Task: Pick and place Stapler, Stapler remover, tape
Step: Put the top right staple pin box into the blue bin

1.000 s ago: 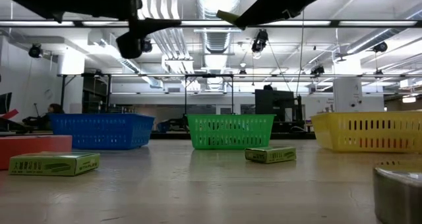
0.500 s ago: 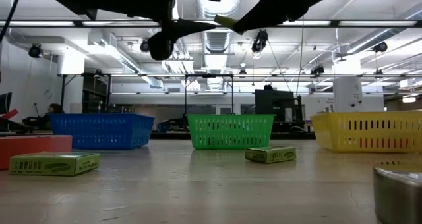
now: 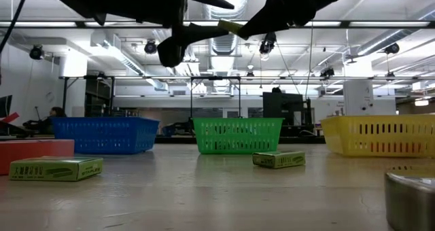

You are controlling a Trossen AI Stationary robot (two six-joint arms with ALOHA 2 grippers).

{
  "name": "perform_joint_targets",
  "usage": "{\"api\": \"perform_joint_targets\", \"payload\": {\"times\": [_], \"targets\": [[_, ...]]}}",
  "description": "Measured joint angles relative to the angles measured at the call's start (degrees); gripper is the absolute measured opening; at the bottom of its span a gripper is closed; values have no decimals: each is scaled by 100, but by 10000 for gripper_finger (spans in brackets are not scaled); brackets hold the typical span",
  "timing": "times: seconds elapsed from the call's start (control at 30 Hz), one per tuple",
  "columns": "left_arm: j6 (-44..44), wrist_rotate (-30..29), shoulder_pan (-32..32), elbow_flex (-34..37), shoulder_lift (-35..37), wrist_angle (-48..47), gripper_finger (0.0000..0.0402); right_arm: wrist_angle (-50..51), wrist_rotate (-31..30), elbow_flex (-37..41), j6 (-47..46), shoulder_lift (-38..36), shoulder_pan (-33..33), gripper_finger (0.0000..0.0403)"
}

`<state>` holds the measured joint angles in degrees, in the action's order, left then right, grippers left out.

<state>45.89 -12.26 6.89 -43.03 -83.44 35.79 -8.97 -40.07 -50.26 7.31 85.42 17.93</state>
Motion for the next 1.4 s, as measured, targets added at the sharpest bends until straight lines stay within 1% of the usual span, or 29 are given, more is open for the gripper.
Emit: {"api": "perform_joint_targets", "payload": {"times": [0.13, 0.4, 0.5, 0.6, 0.77, 0.87, 0.97, 1.13, 1.17, 1.4], "targets": [[5, 8, -10, 5, 0, -95, 159, -9, 2, 0, 17, -5, 0, 115], [-76, 110, -118, 5, 0, -135, 68, -18, 4, 0, 61, -5, 17, 120], [-81, 121, -143, 5, 2, -158, 45, -16, 32, 0, 43, -5, 17, 121], [-120, 121, -150, 9, 4, -179, 44, -14, 82, 2, -93, -5, 19, 133], [-231, 83, -158, 9, 40, -211, 76, 136, 188, 0, -396, -49, 42, 168], [-255, 69, -159, 18, 169, -394, 80, 205, 199, 0, -487, -53, 76, 193], [-339, 33, -159, 33, 412, -879, 65, 223, 171, 0, -494, -62, 122, 211], [-427, 25, -159, 37, 876, -1546, 13, 231, 129, 0, -589, -67, 122, 229], [-437, 27, -159, 54, 954, -1660, 7, 234, 128, 0, -589, -67, 122, 231], [-401, 25, -146, 361, 1421, -1795, 5, 231, 116, 0, -759, -67, 129, 239]]}}
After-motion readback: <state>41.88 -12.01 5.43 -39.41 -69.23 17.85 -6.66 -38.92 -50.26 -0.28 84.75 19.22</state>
